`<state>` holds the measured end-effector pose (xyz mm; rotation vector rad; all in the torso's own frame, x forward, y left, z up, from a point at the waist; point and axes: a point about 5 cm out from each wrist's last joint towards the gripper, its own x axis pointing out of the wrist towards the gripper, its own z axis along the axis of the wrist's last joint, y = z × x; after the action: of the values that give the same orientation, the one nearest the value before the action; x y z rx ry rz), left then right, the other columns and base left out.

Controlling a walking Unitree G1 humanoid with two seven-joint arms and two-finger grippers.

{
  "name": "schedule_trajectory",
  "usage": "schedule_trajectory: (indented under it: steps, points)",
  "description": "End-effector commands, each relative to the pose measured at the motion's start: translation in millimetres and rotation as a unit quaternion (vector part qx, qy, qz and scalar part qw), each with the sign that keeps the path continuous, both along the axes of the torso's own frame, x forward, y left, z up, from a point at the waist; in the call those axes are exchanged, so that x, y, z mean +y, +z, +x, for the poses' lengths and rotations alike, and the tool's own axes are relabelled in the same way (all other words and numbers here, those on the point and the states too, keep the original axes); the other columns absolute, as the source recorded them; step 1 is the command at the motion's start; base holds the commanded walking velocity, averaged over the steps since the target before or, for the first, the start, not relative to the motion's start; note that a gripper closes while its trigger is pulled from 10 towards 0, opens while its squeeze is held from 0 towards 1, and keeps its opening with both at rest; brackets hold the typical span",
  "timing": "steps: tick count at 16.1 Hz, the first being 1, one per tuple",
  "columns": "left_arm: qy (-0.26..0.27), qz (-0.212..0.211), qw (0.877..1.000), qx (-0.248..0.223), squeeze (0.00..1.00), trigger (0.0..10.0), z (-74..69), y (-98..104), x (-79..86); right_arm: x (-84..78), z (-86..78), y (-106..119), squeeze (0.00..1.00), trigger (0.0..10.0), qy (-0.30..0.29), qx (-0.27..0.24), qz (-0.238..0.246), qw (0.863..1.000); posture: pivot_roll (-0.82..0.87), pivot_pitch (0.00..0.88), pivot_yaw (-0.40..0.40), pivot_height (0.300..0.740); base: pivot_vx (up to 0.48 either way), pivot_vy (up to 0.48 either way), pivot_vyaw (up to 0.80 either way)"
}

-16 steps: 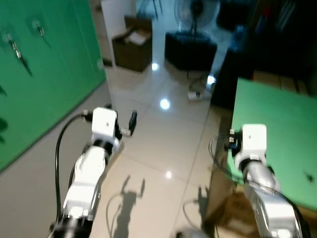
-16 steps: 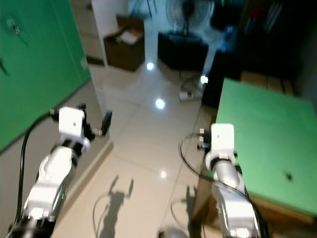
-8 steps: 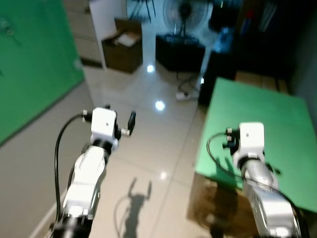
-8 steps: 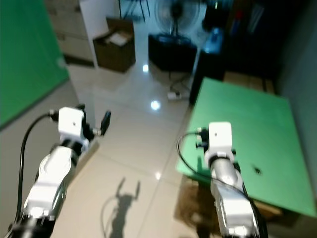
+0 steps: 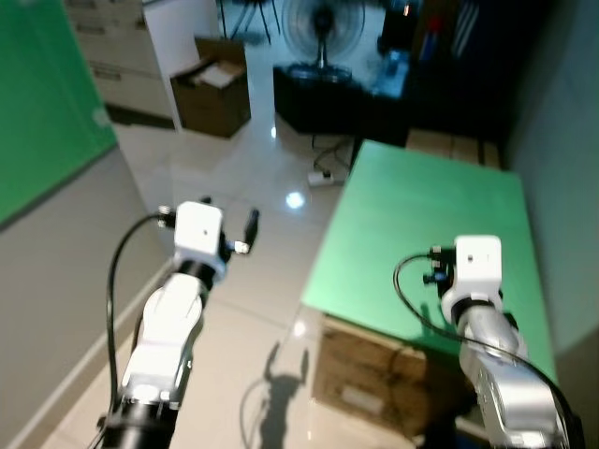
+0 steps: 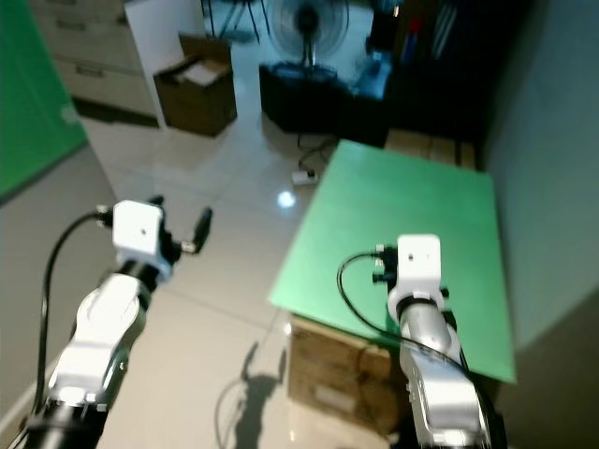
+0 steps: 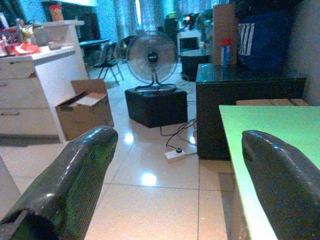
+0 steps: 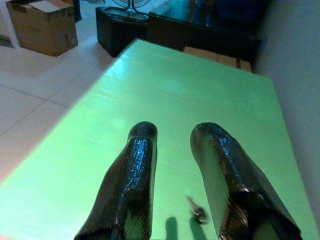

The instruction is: Hang keys on a hook

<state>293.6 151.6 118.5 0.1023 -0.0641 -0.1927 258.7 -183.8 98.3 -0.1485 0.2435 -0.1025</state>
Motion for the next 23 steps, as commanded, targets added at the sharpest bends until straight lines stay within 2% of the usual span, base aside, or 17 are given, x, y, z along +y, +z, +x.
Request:
schedule_trajectory:
  steps: [1, 5, 12, 14, 17, 20, 23]
  points:
    - [-0.006, 0.011, 1.000, -0.005, 0.00, 10.0, 2.7, 2.9, -6.5, -4.7, -1.3, -0.6, 0.00, 10.0, -0.011, 0.004, -0.005, 1.000, -0.12, 0.013, 0.042, 0.740, 0.000, 0.000, 0.00]
    - [-0.030, 0.006, 0.999, -0.020, 0.00, 10.0, 1.9, 6.6, -8.7, -4.1, -2.2, -3.9, 0.00, 10.0, -0.012, 0.009, 0.010, 1.000, -0.12, 0.013, 0.047, 0.740, 0.000, 0.000, 0.00]
    - [-0.036, 0.004, 0.999, -0.020, 0.00, 10.0, 2.3, 6.6, -6.7, -3.5, -1.3, -4.4, 0.00, 10.0, -0.002, 0.008, 0.013, 1.000, -0.11, 0.016, 0.052, 0.740, 0.251, 0.000, -0.58]
    - [-0.036, 0.004, 0.999, -0.019, 0.00, 10.0, 2.8, 6.5, -6.5, -1.8, -0.2, -4.1, 0.00, 10.0, 0.017, 0.010, -0.001, 1.000, -0.12, 0.018, 0.050, 0.740, 0.306, 0.000, 0.00]
    - [-0.032, 0.005, 0.999, -0.016, 0.00, 10.0, 0.6, 4.9, -3.6, 6.4, -0.1, -2.6, 0.00, 10.0, 0.064, 0.004, 0.012, 0.998, -0.12, 0.024, 0.045, 0.740, 0.306, 0.000, 0.00]
    - [-0.024, 0.006, 1.000, -0.010, 0.00, 10.0, -4.3, 1.9, 1.9, 18.3, -2.0, -1.1, 0.00, 10.0, 0.132, 0.002, -0.008, 0.991, -0.11, 0.033, 0.039, 0.740, 0.289, 0.000, 0.00]
    - [-0.015, 0.008, 1.000, 0.000, 0.00, 10.0, -7.8, -0.5, 6.6, 24.8, -3.1, -1.0, 0.00, 10.0, 0.165, 0.005, 0.007, 0.986, -0.11, 0.043, 0.035, 0.740, 0.000, 0.000, 0.00]
